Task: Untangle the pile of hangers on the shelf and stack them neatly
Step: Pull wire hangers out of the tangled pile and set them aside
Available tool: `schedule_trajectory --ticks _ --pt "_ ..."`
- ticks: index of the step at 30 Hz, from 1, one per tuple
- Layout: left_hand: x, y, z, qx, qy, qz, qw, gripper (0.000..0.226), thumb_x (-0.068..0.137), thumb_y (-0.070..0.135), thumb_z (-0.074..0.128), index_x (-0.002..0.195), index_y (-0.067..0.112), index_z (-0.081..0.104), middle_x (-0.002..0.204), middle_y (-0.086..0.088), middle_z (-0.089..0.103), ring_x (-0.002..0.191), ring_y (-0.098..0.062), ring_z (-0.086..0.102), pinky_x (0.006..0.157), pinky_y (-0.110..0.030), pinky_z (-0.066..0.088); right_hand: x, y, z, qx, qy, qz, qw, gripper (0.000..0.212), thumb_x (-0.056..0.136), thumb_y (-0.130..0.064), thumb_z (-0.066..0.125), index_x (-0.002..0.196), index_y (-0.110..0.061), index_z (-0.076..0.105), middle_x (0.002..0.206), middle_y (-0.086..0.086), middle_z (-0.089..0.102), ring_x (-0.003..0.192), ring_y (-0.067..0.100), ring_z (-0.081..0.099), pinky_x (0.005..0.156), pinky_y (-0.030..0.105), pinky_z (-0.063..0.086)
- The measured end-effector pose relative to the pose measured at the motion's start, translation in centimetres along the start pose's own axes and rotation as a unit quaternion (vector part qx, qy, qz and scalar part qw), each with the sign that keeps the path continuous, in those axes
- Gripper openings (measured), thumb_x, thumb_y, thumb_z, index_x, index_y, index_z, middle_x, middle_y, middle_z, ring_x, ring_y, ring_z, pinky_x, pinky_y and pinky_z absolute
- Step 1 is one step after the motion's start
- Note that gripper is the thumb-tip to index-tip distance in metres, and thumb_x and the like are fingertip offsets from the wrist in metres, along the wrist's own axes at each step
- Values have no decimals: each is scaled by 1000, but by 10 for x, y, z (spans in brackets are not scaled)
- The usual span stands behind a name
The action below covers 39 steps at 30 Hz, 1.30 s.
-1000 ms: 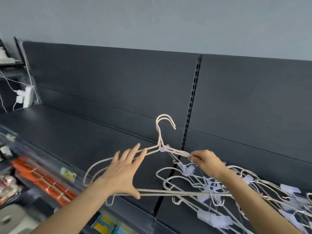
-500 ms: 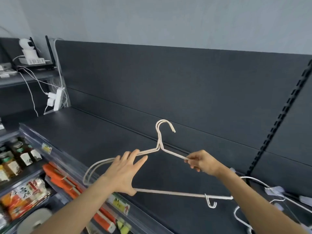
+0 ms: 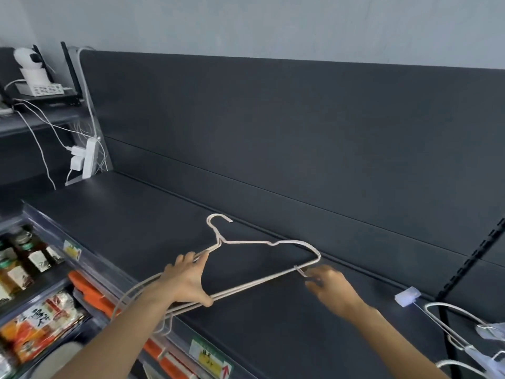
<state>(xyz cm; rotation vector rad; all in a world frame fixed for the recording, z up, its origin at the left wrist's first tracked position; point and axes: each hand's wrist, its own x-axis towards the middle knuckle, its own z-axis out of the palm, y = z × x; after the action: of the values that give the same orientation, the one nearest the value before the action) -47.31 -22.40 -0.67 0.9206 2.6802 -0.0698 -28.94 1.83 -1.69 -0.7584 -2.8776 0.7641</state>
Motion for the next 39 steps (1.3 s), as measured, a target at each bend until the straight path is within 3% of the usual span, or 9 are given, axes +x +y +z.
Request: schedule_trajectory --ticks 6,9,15,19,22,26,33,39 --pt "14 1 6 -26 -45 -30 998 114 52 57 69 144 19 12 141 -7 27 130 -27 27 104 -42 34 2 4 18 8 16 10 1000 20 89 -15 51 101 -7 66 110 7 61 99 21 58 86 29 44" --pt "10 3 13 -31 -75 -30 996 119 53 65 68 146 21 6 143 -7 25 135 -27 21 108 -43 30 4 1 21 17 25 7 1000 18 89 -13 50 96 -6 65 105 6 60 97 21 57 84 28 44" --pt "8 4 11 -62 -83 -10 995 121 62 70 64 147 24 -10 156 -12 -14 144 -28 -14 116 -52 3 4 2 24 0 24 4 1000 18 90 -15 48 98 -8 62 99 0 55 87 17 52 77 24 41" --pt "11 21 10 -38 26 53 998 85 83 65 41 147 18 11 155 -11 10 144 -26 7 117 -45 13 -4 5 23 0 16 16 1000 30 92 -20 49 121 -13 55 124 3 55 109 19 55 88 22 42" --pt "14 41 15 -13 73 116 991 62 91 47 42 143 16 26 145 -9 30 135 -26 27 112 -37 24 -15 8 20 -7 9 26 1000 38 93 -23 49 129 -13 49 132 4 51 118 18 52 99 26 42" --pt "14 76 22 -11 107 186 977 43 95 33 41 135 16 38 136 -5 41 125 -25 38 104 -34 33 -36 19 11 -74 6 31 997 45 94 -29 46 136 -14 40 136 3 46 124 19 45 104 30 38" --pt "2 145 27 -24 109 282 953 39 96 27 39 134 16 40 138 0 45 128 -20 39 106 -32 33 -82 49 -15 -148 19 68 987 51 94 -36 42 140 -17 32 139 0 41 128 20 37 103 32 33" --pt "-19 203 31 -3 80 297 951 42 97 29 39 137 18 36 141 0 42 129 -20 38 106 -32 33 -133 82 -39 -176 35 97 979 51 93 -35 45 139 -16 33 138 4 42 127 23 38 104 36 33"
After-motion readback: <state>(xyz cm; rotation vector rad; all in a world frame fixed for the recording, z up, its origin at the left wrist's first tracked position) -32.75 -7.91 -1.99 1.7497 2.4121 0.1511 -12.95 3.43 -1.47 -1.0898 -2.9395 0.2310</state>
